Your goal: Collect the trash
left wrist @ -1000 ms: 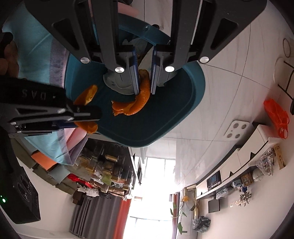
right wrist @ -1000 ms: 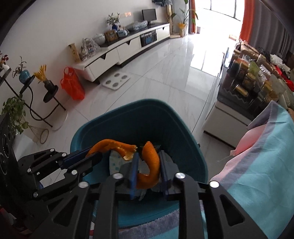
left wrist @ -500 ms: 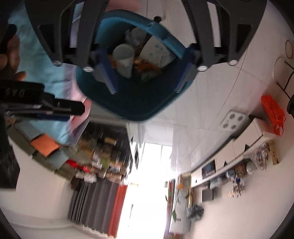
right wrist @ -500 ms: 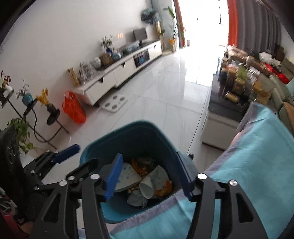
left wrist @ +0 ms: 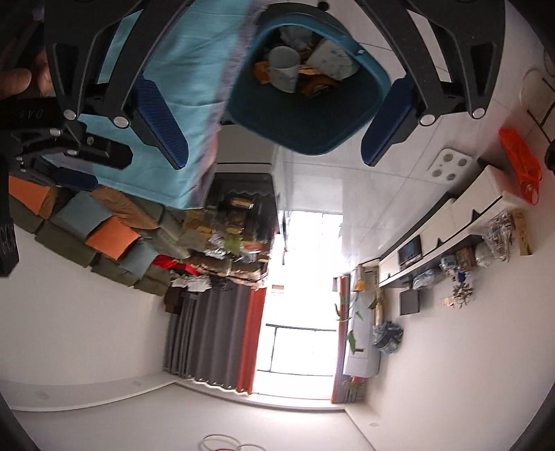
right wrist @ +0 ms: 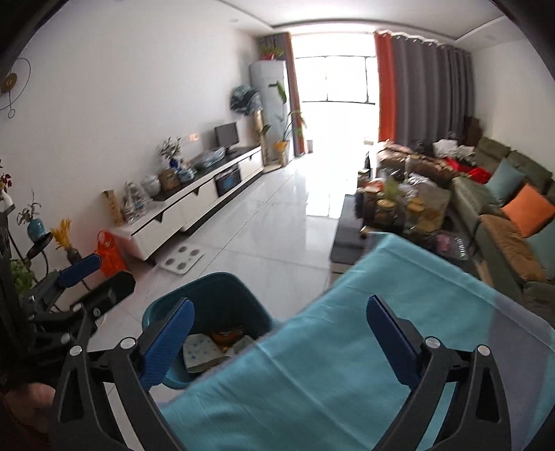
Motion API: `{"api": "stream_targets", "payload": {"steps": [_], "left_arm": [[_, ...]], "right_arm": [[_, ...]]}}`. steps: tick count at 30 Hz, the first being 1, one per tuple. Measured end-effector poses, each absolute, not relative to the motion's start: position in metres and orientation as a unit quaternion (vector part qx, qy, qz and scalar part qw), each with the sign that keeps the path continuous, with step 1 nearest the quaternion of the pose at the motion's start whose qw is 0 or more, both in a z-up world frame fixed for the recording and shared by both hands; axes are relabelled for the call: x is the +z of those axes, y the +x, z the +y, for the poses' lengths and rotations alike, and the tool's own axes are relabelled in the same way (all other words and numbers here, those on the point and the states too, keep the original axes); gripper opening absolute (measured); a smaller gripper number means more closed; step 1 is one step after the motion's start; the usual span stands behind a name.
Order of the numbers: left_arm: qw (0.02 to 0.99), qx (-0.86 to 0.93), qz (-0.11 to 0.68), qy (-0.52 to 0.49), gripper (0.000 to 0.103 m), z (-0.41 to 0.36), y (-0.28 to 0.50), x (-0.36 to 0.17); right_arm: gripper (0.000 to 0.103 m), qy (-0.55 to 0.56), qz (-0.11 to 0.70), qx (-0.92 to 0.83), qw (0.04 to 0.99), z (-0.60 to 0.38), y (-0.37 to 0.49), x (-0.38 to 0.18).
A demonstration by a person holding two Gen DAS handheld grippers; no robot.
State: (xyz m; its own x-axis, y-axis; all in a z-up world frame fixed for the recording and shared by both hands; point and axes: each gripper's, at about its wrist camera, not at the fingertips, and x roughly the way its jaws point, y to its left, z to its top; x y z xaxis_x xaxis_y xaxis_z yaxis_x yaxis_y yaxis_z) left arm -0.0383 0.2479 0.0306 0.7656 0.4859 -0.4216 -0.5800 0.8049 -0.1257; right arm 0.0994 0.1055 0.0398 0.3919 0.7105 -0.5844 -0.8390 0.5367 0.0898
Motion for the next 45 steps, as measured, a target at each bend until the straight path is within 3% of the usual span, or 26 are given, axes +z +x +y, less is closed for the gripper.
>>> {"api": "stream_targets", "payload": {"steps": [27, 45], "left_arm": [[0.982, 0.102, 0.152, -0.04, 0.098, 0.05, -0.022, 0.055], [0.986, 0.069, 0.148, -0.016, 0.098, 0.008, -0.019, 0.04]], "right_arm": [[0.096, -0.023, 0.182, 0.227, 0.956, -0.138, 0.054, 0.047], [0.096, -0.008, 0.097, 0.088, 0.991, -0.215, -0.001, 0.027]]}}
